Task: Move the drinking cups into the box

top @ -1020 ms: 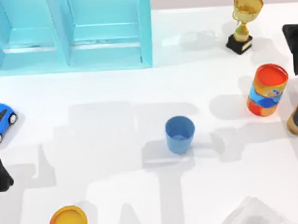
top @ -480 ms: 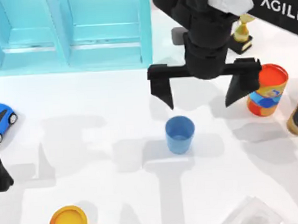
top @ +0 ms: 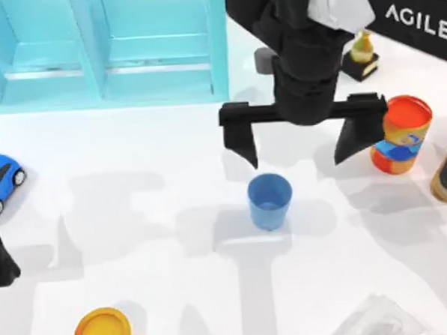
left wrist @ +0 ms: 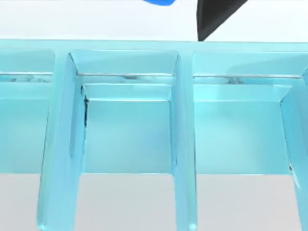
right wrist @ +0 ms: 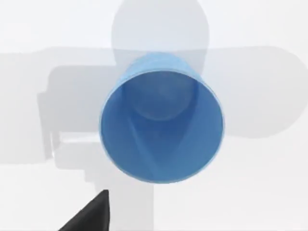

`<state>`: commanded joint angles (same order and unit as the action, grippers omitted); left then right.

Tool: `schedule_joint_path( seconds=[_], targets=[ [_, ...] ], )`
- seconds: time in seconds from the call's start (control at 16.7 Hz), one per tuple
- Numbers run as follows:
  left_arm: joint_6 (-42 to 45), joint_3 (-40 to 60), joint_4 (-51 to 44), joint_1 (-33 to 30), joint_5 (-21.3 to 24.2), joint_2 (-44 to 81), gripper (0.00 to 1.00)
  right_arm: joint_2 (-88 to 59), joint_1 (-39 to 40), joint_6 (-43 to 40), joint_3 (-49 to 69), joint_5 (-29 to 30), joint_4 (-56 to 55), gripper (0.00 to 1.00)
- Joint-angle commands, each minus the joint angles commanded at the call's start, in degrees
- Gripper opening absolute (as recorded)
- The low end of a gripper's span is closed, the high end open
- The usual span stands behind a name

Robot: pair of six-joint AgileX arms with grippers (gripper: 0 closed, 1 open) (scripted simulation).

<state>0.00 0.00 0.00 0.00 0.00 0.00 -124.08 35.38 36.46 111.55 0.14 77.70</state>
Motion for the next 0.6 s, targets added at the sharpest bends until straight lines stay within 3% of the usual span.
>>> schedule_joint_path(
  seconds=[0.36,0.6],
  targets=[
    [0.0,0.0,0.0,0.0,0.0,0.0,1.00,-2.2,0.2,0.2,-12.5,0.0,-15.5,1.00],
    [0.0,0.0,0.0,0.0,0.0,0.0,1.00,-2.9,0.3,0.3,-15.7,0.0,-18.9,1.00]
  ],
)
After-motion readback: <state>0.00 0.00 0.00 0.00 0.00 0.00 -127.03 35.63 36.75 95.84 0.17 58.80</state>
